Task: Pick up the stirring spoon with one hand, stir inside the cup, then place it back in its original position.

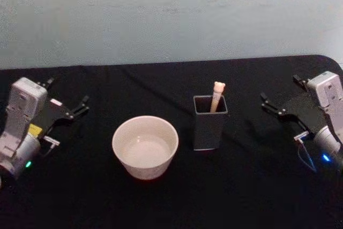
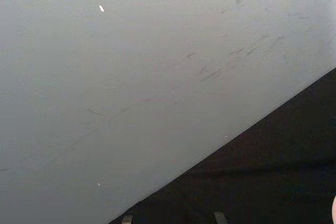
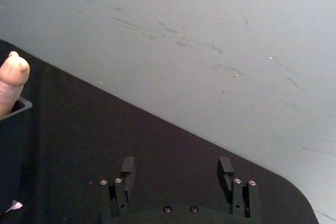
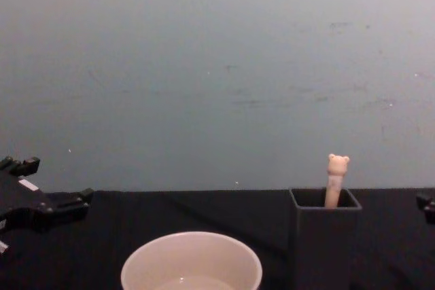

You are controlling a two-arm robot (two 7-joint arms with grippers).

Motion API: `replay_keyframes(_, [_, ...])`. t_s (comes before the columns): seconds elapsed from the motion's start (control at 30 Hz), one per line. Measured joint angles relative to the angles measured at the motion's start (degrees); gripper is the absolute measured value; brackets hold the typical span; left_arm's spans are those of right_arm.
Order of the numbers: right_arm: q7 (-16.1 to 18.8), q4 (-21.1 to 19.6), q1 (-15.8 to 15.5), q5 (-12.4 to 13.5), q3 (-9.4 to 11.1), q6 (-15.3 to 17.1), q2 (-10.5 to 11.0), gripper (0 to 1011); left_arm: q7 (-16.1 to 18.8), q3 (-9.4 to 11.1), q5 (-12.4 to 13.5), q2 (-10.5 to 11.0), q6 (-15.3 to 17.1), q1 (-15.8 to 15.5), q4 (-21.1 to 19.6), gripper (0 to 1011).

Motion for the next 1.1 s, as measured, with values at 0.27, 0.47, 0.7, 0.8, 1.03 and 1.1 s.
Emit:
replay_keyframes(0.27, [0.00,0.00,0.00,0.00,0.00,0.00,0.00,1002,0.00,0.00,0.00,0.00,0.00,0.00,0.00,1001])
replay_keyframes(0.47, [0.00,0.00,0.00,0.00,0.00,0.00,0.00,1000,0.00,0.00,0.00,0.00,0.00,0.00,0.00,1001])
replay_keyframes(0.7, [0.00,0.00,0.00,0.00,0.00,0.00,0.00,1002,0.00,0.00,0.00,0.00,0.00,0.00,0.00,1001])
replay_keyframes(0.8, [0.00,0.00,0.00,0.00,0.00,0.00,0.00,1000,0.00,0.00,0.00,0.00,0.00,0.00,0.00,1001])
replay_keyframes(1.03, [0.00,0.00,0.00,0.00,0.00,0.00,0.00,1002,0.00,0.00,0.00,0.00,0.00,0.00,0.00,1001])
replay_keyframes(1.1, [0.00,0.00,0.00,0.00,0.00,0.00,0.00,1002,0.00,0.00,0.00,0.00,0.00,0.00,0.00,1001])
